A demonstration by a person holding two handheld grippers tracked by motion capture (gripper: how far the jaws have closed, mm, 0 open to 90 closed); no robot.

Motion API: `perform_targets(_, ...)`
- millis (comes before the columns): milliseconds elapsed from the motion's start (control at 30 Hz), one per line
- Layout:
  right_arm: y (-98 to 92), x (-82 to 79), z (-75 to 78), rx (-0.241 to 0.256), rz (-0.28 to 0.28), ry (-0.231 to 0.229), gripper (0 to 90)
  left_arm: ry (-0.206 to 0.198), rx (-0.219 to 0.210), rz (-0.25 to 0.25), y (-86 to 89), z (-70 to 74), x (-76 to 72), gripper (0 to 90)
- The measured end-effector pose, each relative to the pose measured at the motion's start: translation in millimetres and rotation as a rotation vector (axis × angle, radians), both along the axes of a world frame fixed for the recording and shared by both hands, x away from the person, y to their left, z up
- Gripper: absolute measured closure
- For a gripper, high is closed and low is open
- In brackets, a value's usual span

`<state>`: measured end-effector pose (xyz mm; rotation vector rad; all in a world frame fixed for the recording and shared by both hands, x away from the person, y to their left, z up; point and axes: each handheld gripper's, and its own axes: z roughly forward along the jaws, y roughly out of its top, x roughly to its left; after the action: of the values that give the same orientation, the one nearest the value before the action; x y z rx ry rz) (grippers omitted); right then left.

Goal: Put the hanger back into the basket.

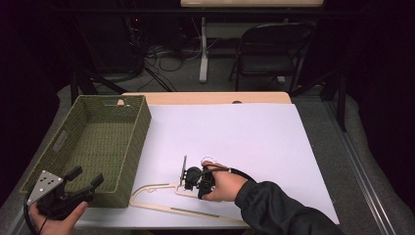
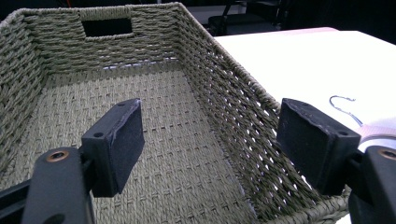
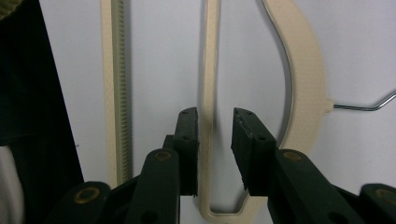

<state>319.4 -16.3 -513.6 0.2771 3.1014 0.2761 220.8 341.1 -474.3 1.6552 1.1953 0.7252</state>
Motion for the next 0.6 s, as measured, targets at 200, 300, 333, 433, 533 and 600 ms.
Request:
perform_targets(200,-0.4,2.4,-6.8,-0.016,-0.009,0.019,72.1,0.0,0.0,-0.001,0.1,-0.2,0.2,23.0)
perform_targets(300,-0.2,2.8,-9.9,-0.023,-0.015,0.037,72.5,0.001,0.001,-0.001,0.0,-0.3,0.2,23.0)
perform_targets(333,-0.2,2.8,-9.9,-0.023,-0.015,0.037,72.5,0.001,0.0,-0.001,0.0,-0.4,0.3,23.0)
perform_targets(433,0.1,2.5,-11.0,-0.025,-0.014,0.046,73.0,0.002,0.0,-0.001,-0.1,-0.5,0.4,23.0)
perform_targets(533,0.4,2.6,-12.0,-0.026,-0.008,0.048,73.3,0.002,0.0,-0.001,0.0,-0.6,0.4,23.0)
perform_targets(600,0.7,2.4,-12.5,-0.03,-0.012,0.054,73.3,0.002,0.0,-0.001,0.0,-0.6,0.4,23.0)
